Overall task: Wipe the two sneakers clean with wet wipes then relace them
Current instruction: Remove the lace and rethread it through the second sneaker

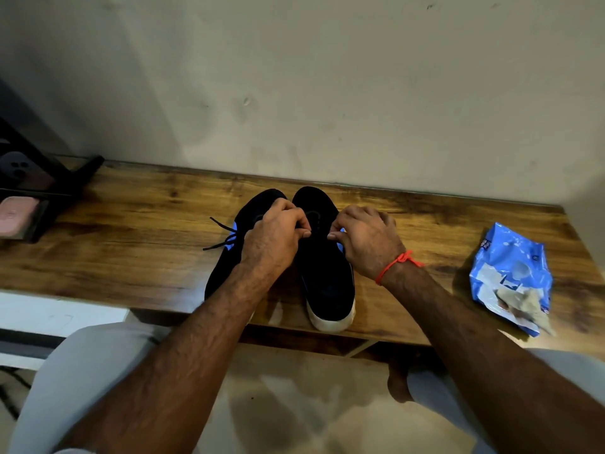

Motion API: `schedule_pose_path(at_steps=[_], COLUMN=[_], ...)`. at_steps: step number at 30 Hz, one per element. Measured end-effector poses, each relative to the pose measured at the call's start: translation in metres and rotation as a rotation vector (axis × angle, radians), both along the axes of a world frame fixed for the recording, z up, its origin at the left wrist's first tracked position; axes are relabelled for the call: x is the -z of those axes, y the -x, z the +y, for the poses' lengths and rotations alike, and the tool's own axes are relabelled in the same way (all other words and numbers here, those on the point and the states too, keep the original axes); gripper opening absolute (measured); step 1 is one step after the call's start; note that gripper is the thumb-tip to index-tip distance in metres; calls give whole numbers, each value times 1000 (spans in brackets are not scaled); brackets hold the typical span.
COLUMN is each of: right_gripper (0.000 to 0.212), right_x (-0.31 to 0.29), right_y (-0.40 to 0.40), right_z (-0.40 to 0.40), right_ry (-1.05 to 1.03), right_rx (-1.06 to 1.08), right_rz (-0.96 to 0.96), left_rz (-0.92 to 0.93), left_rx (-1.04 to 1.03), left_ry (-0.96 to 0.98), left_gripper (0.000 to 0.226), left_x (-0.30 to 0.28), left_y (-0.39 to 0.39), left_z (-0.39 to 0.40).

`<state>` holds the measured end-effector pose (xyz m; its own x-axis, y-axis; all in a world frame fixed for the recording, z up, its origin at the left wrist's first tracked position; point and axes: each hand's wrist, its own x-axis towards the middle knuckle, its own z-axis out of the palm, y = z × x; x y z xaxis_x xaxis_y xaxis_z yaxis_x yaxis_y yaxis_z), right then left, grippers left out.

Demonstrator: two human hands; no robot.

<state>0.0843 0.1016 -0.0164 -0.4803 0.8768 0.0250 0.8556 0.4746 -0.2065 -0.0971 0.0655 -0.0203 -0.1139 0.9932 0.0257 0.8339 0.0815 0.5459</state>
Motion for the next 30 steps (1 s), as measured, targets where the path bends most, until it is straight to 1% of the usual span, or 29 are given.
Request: schedule_pose_path(at_steps=[4,9,14,16,19,21,22,23,25,28,30], right_gripper=[24,26,28,25,15,12,10,10,10,13,12], right_x=[-1,-1,1,1,5,9,10,10,10,9,9], right_y=[0,-3,-5,-10,-19,-24,-24,-23,-19,-12,-9], right_z=[0,1,-2,1,8,11,12,13,14,11,10], right_ry=[-138,-112,-88,-38,143,151,144,143,159,231,264], right_rx=[14,3,-46,-74,-12,52,68,77,80,73,68], right_rz=[-86,-163,-165,-67,228,393,441,455,450,434,394], left_rz=[51,77,205,171,-69,-188,-218,-238,-261,-212,-164], left_rx=[-8,-23,-29,26,36,-8,-19,-13,31,78,68], left_ry=[-60,-56,-14,21,26,-33,-61,-75,-43,54,56], left_gripper=[5,6,10,9,5,15,21,26,32,32,29], left_x=[0,6,10,10,5,3,3,2,3,8,6], left_y=[-2,-4,-9,-5,9,14,13,11,3,-6,-7], left_z=[-3,-5,-7,-5,0,3,4,4,4,3,4])
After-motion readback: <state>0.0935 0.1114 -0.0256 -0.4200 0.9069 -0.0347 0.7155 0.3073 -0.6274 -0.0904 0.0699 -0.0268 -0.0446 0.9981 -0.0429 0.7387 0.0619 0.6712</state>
